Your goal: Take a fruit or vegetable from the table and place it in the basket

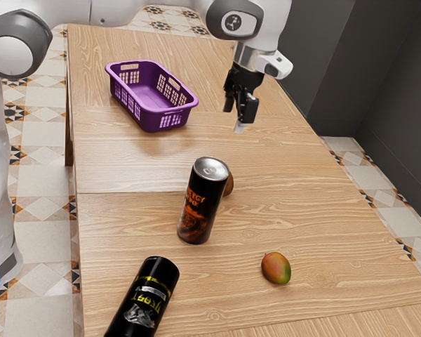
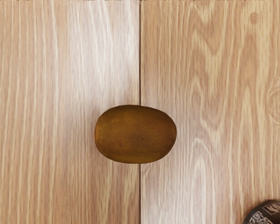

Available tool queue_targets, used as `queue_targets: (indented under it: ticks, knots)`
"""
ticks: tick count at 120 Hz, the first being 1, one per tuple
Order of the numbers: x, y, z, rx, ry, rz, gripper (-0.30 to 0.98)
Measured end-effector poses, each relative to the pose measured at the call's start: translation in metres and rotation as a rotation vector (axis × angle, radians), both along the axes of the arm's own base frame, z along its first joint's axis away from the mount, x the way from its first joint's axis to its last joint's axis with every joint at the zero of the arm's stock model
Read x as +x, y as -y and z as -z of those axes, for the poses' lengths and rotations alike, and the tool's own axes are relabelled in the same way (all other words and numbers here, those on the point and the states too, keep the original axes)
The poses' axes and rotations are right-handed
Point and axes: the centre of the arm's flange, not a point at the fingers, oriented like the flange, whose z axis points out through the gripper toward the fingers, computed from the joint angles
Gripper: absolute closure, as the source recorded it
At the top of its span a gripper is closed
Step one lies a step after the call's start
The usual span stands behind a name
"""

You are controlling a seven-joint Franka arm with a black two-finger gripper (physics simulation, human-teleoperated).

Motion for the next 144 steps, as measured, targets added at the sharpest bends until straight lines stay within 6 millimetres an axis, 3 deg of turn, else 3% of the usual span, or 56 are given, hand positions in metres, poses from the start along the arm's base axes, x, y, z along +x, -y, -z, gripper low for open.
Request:
queue_targets:
  ticks: [1,6,12,19,24,28,33,38,44,48,55,61,77,85,99,127,144]
  knots:
    - [0.0,0.0,0.0,0.0,0.0,0.0,0.0]
    - [0.008,-0.001,-0.058,-0.02,0.097,0.009,0.01]
    - [0.006,-0.03,-0.086,-0.029,0.131,-0.031,0.01]
    - [-0.009,-0.116,-0.096,-0.03,0.13,-0.17,0.01]
    - [-0.03,-0.184,-0.098,-0.029,0.122,-0.287,0.02]
    - [-0.048,-0.226,-0.098,-0.03,0.114,-0.361,0.02]
    - [-0.065,-0.257,-0.098,-0.033,0.104,-0.414,0.01]
    - [-0.071,-0.265,-0.097,-0.038,0.095,-0.423,0.01]
    - [-0.066,-0.254,-0.097,-0.043,0.086,-0.389,0.02]
    - [-0.063,-0.237,-0.107,-0.039,0.098,-0.352,0.02]
    - [-0.072,-0.191,-0.174,0.015,0.222,-0.263,0.02]
    - [-0.067,-0.145,-0.198,0.032,0.273,-0.168,0.02]
    - [-0.024,-0.025,-0.179,0.015,0.25,0.079,0.02]
    - [-0.015,0.01,-0.167,0.008,0.227,0.143,0.02]
    - [0.001,0.045,-0.14,0.009,0.178,0.238,0.02]
    - [0.067,0.037,-0.048,0.006,0.058,0.321,0.02]
    - [0.086,0.072,-0.015,-0.005,0.03,0.422,0.02]
